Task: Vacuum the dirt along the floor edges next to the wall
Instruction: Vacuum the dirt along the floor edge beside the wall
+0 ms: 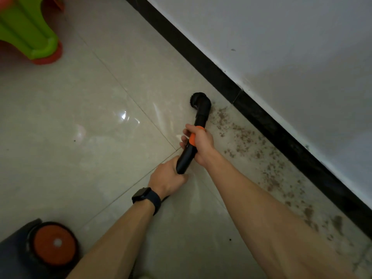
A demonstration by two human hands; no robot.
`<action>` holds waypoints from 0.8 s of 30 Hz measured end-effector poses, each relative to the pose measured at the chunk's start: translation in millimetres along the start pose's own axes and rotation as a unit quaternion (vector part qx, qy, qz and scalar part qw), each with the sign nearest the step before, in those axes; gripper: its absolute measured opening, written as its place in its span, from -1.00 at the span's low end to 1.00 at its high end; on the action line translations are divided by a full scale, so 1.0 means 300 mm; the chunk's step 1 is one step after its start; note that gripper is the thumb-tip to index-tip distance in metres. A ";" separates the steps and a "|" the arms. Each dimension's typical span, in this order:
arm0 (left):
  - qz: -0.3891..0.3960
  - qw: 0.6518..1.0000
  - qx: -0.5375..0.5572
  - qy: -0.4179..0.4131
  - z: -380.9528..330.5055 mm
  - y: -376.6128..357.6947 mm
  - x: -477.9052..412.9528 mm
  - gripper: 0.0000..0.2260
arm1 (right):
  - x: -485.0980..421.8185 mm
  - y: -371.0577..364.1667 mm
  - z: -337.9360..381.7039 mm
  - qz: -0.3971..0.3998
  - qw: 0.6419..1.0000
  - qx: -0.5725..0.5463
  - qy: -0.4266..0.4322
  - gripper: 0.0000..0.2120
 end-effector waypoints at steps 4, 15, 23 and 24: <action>0.013 0.999 -0.023 0.022 0.089 -0.046 0.113 -0.87 | 0.074 0.046 -0.134 -0.031 0.999 0.004 -0.018 -0.82; 0.037 0.997 -0.063 0.035 0.150 -0.143 0.246 -0.86 | 0.184 0.180 -0.245 -0.089 0.996 0.013 -0.005 -0.83; 0.032 0.998 -0.050 0.015 0.031 -0.125 0.157 -0.88 | 0.117 0.186 -0.121 -0.096 0.995 0.017 0.006 -0.86; 0.030 0.998 -0.049 0.013 0.022 -0.125 0.150 -0.89 | 0.110 0.186 -0.112 -0.095 0.995 0.018 0.007 -0.85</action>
Point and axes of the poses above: each hand's wrist, its own x-axis away from the middle knuckle, its own y-axis out of the back of the hand, z = x × y, the point moved 10 cm from there along -x, towards the middle knuckle, and after that the axes turned 2 degrees about -z, right-handed, at the moved point
